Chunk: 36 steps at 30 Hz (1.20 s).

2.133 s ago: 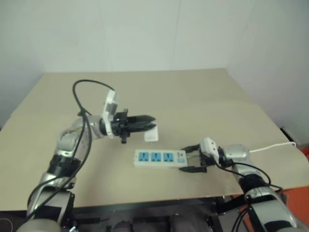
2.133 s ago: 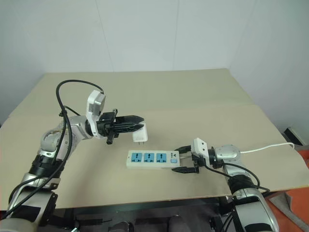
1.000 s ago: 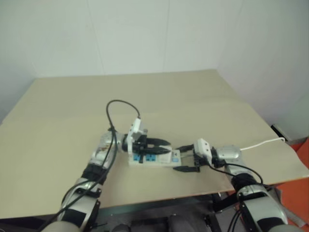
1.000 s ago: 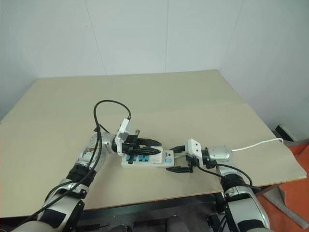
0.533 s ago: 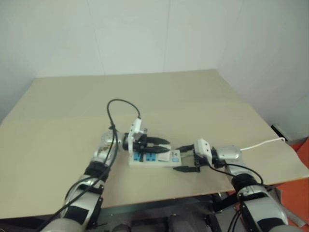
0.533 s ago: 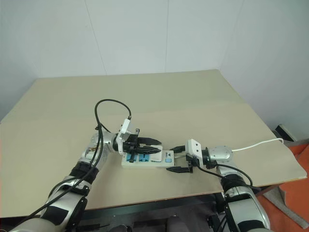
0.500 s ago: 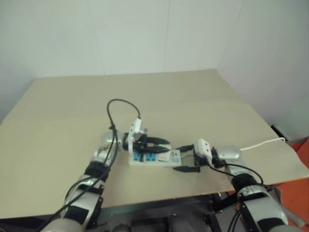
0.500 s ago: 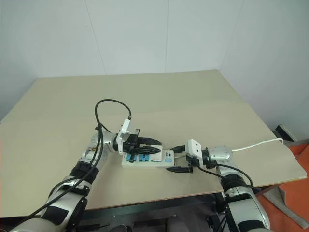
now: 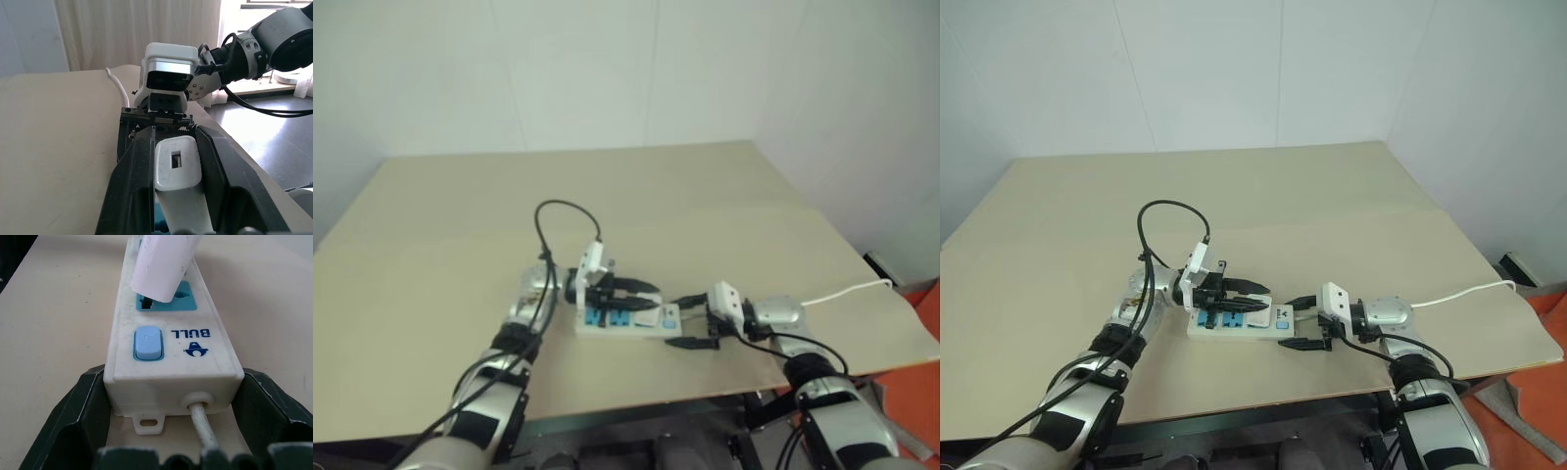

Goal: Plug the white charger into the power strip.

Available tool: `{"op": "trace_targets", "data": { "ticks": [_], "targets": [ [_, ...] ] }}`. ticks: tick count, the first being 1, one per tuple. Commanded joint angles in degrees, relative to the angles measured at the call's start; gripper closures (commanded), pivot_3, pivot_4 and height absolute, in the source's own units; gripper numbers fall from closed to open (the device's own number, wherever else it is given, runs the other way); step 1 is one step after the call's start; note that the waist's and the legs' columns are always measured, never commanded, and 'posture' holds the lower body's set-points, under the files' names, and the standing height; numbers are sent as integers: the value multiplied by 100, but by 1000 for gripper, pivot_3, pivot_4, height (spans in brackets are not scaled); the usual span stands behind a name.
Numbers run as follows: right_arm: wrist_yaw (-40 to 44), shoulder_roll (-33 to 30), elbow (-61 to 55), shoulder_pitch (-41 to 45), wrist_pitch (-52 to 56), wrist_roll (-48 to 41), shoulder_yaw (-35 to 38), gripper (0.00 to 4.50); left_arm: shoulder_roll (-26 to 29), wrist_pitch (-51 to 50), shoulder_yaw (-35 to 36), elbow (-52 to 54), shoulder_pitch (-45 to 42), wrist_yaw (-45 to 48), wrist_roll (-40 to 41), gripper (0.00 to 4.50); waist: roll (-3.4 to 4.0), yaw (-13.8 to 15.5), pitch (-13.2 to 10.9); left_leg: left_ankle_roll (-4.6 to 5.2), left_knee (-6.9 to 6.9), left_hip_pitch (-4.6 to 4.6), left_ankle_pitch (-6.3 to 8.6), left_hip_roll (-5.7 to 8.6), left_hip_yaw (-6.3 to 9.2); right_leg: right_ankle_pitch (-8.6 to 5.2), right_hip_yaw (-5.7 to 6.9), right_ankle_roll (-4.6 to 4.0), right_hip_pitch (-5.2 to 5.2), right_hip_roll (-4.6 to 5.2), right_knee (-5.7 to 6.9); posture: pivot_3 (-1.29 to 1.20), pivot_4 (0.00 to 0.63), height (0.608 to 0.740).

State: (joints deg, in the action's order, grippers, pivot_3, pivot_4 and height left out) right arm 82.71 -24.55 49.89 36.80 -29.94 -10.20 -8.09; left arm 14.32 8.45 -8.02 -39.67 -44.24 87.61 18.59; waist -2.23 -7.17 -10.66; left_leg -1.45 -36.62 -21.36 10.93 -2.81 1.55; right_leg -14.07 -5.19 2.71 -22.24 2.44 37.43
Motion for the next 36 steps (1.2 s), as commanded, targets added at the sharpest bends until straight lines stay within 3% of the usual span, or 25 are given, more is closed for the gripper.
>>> {"op": "trace_targets", "data": {
  "ticks": [1, 15, 36],
  "targets": [
    [-56, 12, 59, -166, 3, 277, -148, 1070, 15, 165, 57, 166, 135, 60, -3, 3526, 0, -1, 0, 0, 0, 0, 0, 0, 0, 0, 0, 0, 0, 0, 0, 0, 150, 740],
    [-63, 29, 82, -169, -56, 263, -138, 1070, 79, 652, 130, 639, 907, -396, -114, 3526, -5, -3, 4, 0, 33, 5, 0, 3, -3, 8, -18, 6, 0, -5, -30, 0, 150, 740],
    [-90, 2, -10, -265, -54, 274, -152, 1070, 368, 1478, -568, -695, 722, -528, -930, 3526, -31, 24, 96, 0, 47, 22, 0, 8, -2, -14, -27, -33, 15, -6, -40, 0, 150, 740]
  ]
}}
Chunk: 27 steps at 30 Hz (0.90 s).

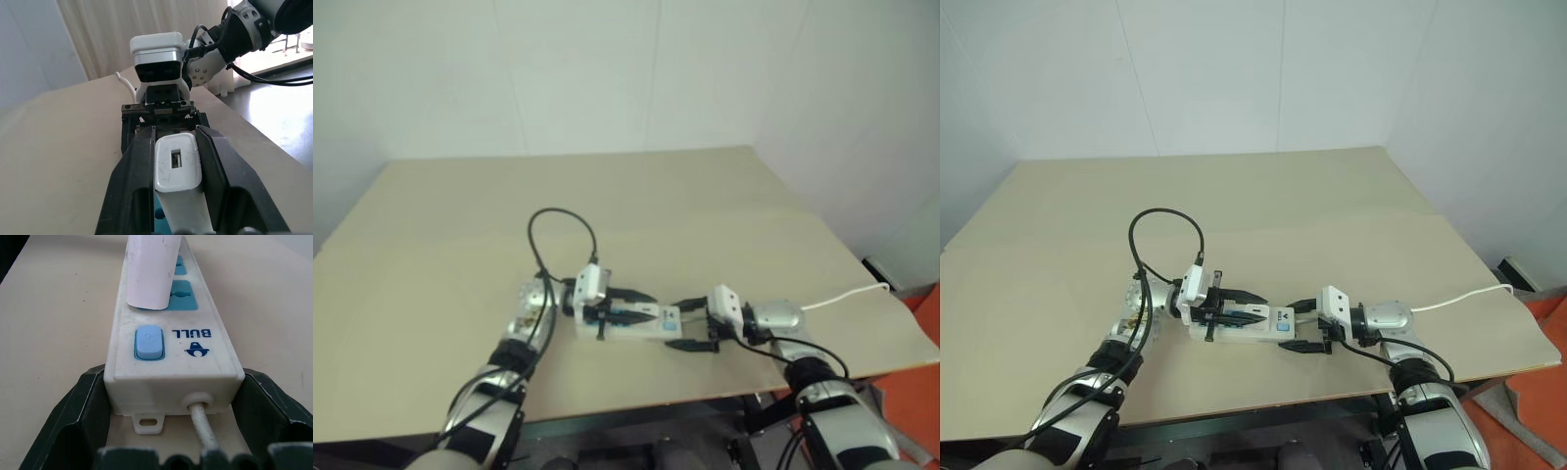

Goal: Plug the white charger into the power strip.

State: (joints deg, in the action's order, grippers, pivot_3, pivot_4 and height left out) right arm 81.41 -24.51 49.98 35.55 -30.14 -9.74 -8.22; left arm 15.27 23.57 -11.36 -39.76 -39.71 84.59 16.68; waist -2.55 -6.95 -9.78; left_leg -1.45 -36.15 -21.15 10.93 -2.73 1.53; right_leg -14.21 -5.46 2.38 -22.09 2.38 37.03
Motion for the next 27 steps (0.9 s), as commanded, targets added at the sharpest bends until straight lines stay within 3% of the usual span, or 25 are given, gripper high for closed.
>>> {"op": "trace_targets", "data": {
  "ticks": [1, 11, 19, 27],
  "targets": [
    [34, 0, -27, -145, -30, 224, -141, 1070, 281, -32, -259, -713, 286, -265, -757, 3526, 0, 6, 18, 0, 3, 2, 0, 1, 0, 0, -1, 0, 3, 0, -1, 0, 150, 740],
    [-17, 27, -33, -150, -34, 254, -148, 1070, 326, -271, -321, -556, 513, -718, -781, 3526, 4, 28, 115, 0, 14, 7, 0, 4, 1, -3, -7, -4, 5, 0, -7, 0, 150, 740],
    [-15, 48, 3, -118, -46, 297, -139, 1070, 450, -460, -405, -549, 561, -454, -751, 3526, 4, 21, 138, -1, 22, 10, 1, 5, 4, -7, -8, -11, 6, -2, -9, 0, 150, 740],
    [-60, 46, -7, -131, -73, 323, -135, 1070, 441, -316, -311, -731, 307, -272, -691, 1026, 20, -4, 139, 0, 30, 9, 0, 6, 8, -8, -18, -13, -5, -12, -11, 0, 150, 740]
  ]
}}
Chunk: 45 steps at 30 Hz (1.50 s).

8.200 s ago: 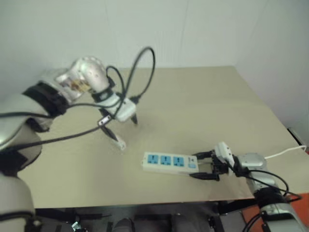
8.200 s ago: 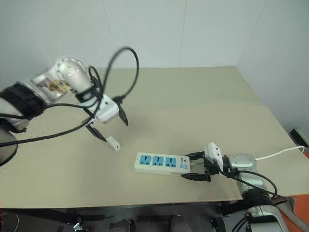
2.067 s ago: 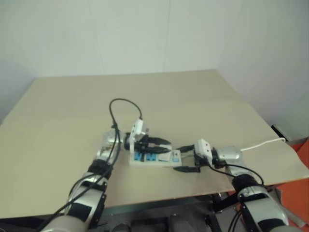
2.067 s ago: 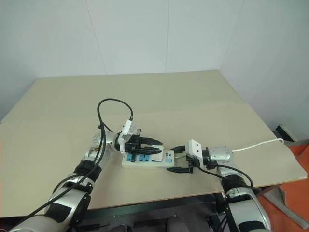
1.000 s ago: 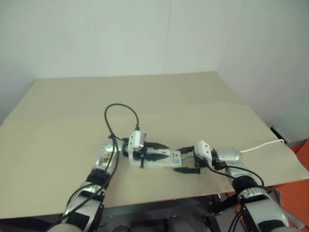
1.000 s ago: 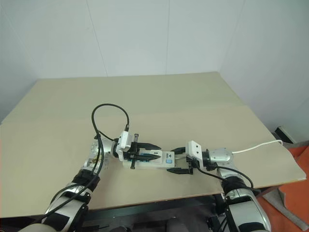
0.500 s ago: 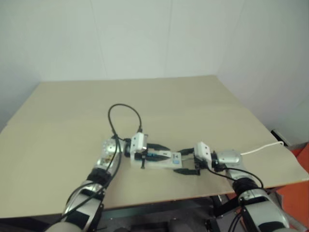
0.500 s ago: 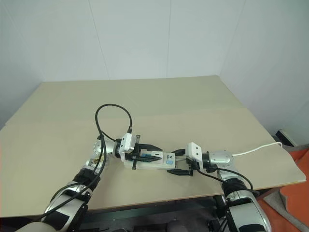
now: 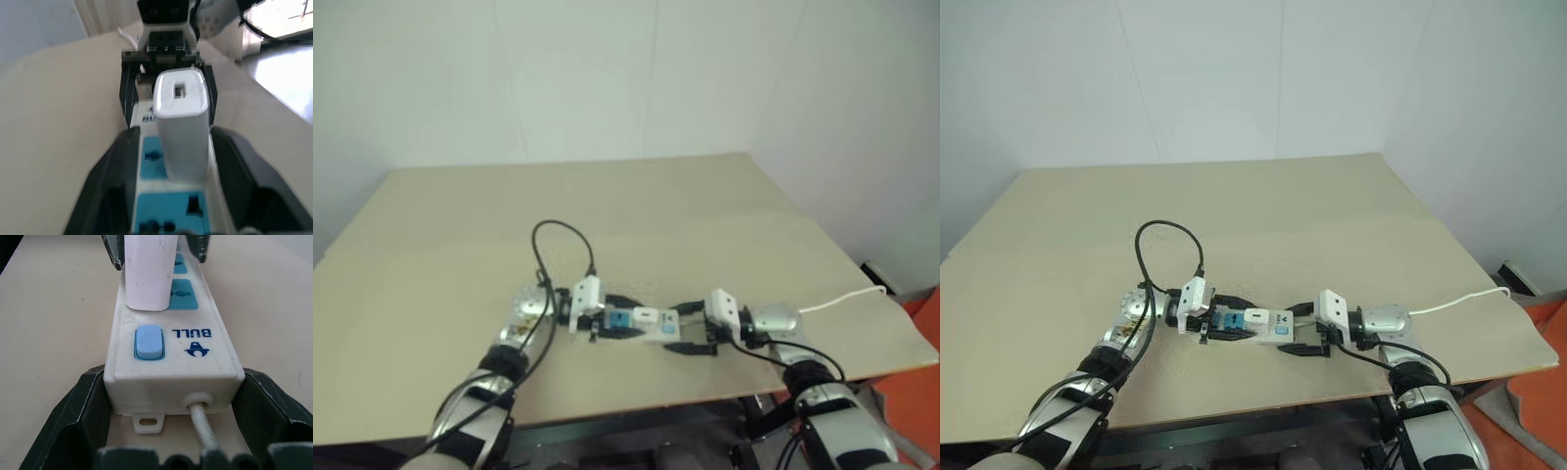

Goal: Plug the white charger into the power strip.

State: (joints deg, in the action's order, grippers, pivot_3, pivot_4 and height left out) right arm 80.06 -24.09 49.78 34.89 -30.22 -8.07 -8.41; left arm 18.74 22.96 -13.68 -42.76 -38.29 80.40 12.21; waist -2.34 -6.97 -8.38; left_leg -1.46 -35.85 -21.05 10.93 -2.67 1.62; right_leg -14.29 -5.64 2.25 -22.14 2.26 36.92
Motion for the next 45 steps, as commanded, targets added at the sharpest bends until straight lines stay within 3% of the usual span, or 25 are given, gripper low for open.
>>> {"op": "trace_targets", "data": {
  "ticks": [1, 3, 13, 15, 17, 19, 24, 30, 32, 36, 45],
  "targets": [
    [72, 2, 12, -67, -65, 157, -115, 1070, 88, -271, -51, -414, 152, 180, -212, 679, 0, -4, 0, 0, 0, 0, 0, 0, 0, 0, 0, 0, 0, 0, 0, 0, 150, 740],
    [63, -3, 8, -74, -65, 160, -114, 1070, 100, -232, 36, -344, 124, 223, -150, 17, 0, -6, 0, 0, 1, 0, 0, -1, 0, -1, 0, -1, -2, 0, -1, 0, 150, 740],
    [224, 19, 50, 83, 373, 49, -58, 1070, 770, -1329, 749, 630, 69, 744, 621, 17, -4, -21, -65, 0, 6, -16, 0, -3, 0, -1, -1, -1, -20, -3, -6, 0, 150, 740],
    [281, 7, -5, 80, 323, 15, -34, 347, 937, -1533, 1043, 777, 81, 736, 860, 0, -12, -4, -96, 0, 5, -29, 0, -4, 0, 0, 0, -1, -29, -3, -9, 0, 150, 740],
    [386, -5, -65, 105, 464, -61, 3, 21, 1118, -1655, 1320, 890, 119, 679, 1021, 0, -14, 0, -106, 0, 4, -58, 0, -6, 1, 2, 6, 3, -54, -3, -9, 0, 150, 740],
    [467, -26, -117, 125, 579, -122, 46, 21, 1291, -1797, 1528, 977, 181, 670, 1140, 0, -14, -2, -106, 1, 2, -104, -1, -8, 0, 25, 5, 41, -97, -6, -8, 0, 150, 740],
    [311, -199, -267, 59, 189, -89, 174, 21, 1752, -1956, 1838, 1360, 616, 693, 1217, 0, -8, 26, -140, 1, 6, -122, 0, -11, -1, 22, 5, 38, -110, -8, -17, 0, 150, 740],
    [702, -1069, -1268, -23, 533, -624, 553, 21, 2480, -2358, 2255, 2367, 1661, 781, 1465, 0, 8, 152, -221, 1, 2, -158, 0, -9, -9, 22, 6, 37, -147, 3, -16, 0, 150, 740],
    [784, -1418, -1859, -165, 836, -930, 752, 21, 2660, -2491, 2416, 2695, 1999, 752, 1583, 0, 31, 196, -235, 1, -3, -217, -1, -7, -13, 25, 3, 36, -212, 8, -7, 0, 150, 740],
    [841, -2209, -2814, -623, 1257, -1341, 1222, 21, 2904, -2607, 2699, 3133, 2521, 622, 1681, 0, 39, 317, -244, 2, 5, -228, 0, -9, -13, 21, 12, 31, -222, 8, -12, 0, 150, 740],
    [592, -3189, -3650, -1808, 1799, -1573, 1956, 21, 2865, -2560, 2800, 3257, 2720, 332, 1652, 0, 39, 432, -246, 3, -8, -226, 1, -6, -24, 17, 12, 35, -217, 16, -16, 0, 150, 740]
  ]
}}
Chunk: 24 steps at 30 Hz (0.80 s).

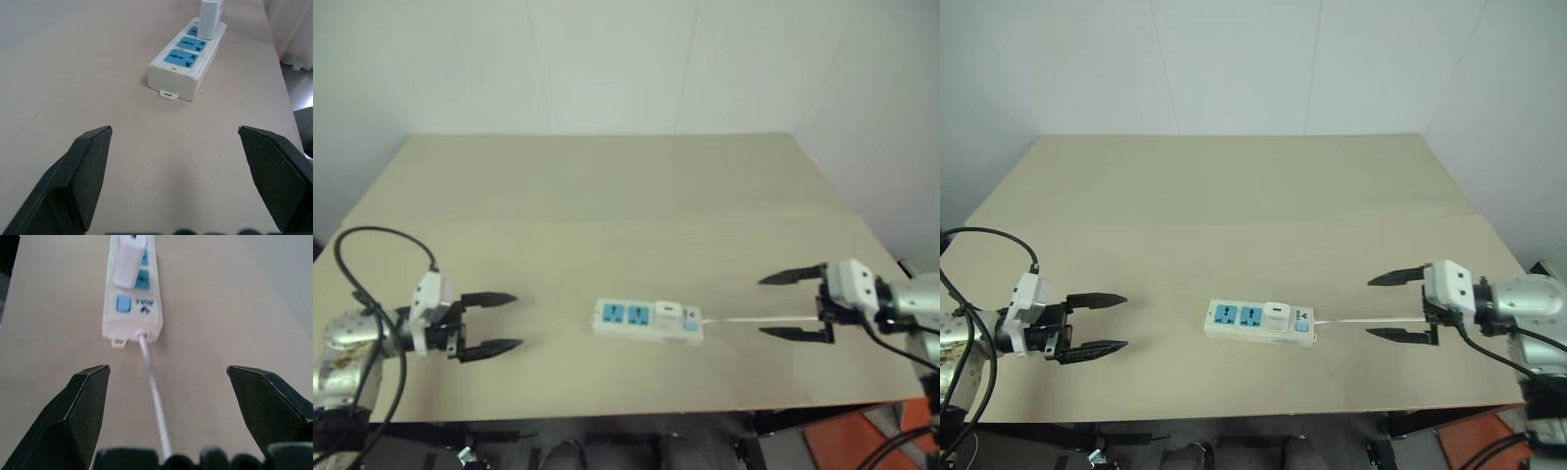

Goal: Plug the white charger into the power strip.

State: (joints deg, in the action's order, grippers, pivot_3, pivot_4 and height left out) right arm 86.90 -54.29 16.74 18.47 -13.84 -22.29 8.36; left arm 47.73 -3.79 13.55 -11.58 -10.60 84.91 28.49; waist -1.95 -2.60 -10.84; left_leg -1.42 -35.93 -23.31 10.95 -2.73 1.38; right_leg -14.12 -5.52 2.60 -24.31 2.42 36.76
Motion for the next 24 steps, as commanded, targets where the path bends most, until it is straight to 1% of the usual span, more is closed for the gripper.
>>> {"op": "trace_targets", "data": {
  "ticks": [1, 6, 11, 15, 17, 19, 24],
  "targets": [
    [-133, -193, -433, -253, 178, -155, 320, 21, -65, 115, 37, 142, -80, -145, 14, 0, 0, -9, 0, 0, -1, 4, 0, 0, -2, 2, -1, 2, 2, 0, 3, 0, 150, 740],
    [-230, -301, -1111, -719, 582, -473, 649, 21, -174, 176, -97, 40, -270, -185, -43, 0, 1, 1, 0, 0, -6, 3, -1, 0, -2, 6, -2, 6, 3, -1, 8, 0, 150, 740],
    [-260, -418, -1399, -1141, 719, -519, 907, 21, -176, -41, -213, -18, -400, -124, 0, 0, 0, 8, 0, 0, -8, -2, -1, 1, -3, 5, -1, 8, 6, -1, -1, 0, 150, 740],
    [-369, -382, -1529, -1184, 945, -566, 882, 21, -76, -143, -140, 11, -319, -124, 30, 0, 0, -7, 0, 0, -8, 0, -1, 0, -3, 6, -2, 9, 5, -1, 2, 0, 150, 740],
    [-389, -365, -1595, -1156, 1122, -625, 828, 21, -141, -223, 47, 172, -218, -329, 166, 0, 0, -10, 0, 0, -9, 2, -1, 0, -3, 6, -2, 9, 5, -1, 7, 0, 150, 740],
    [-410, -329, -1649, -1155, 1205, -626, 802, 21, -166, -314, 82, 282, -165, -406, 237, 0, 0, -7, 0, 0, -13, 3, -1, 0, -2, 6, -2, 9, 6, -1, 10, 0, 150, 740],
    [-419, -216, -1559, -1091, 930, -429, 685, 21, 69, -988, -12, 639, -22, -261, 444, 0, 0, 2, 0, 0, -25, 0, 0, 0, -3, 8, -2, 12, 10, -1, 10, 0, 150, 740]
  ]
}}
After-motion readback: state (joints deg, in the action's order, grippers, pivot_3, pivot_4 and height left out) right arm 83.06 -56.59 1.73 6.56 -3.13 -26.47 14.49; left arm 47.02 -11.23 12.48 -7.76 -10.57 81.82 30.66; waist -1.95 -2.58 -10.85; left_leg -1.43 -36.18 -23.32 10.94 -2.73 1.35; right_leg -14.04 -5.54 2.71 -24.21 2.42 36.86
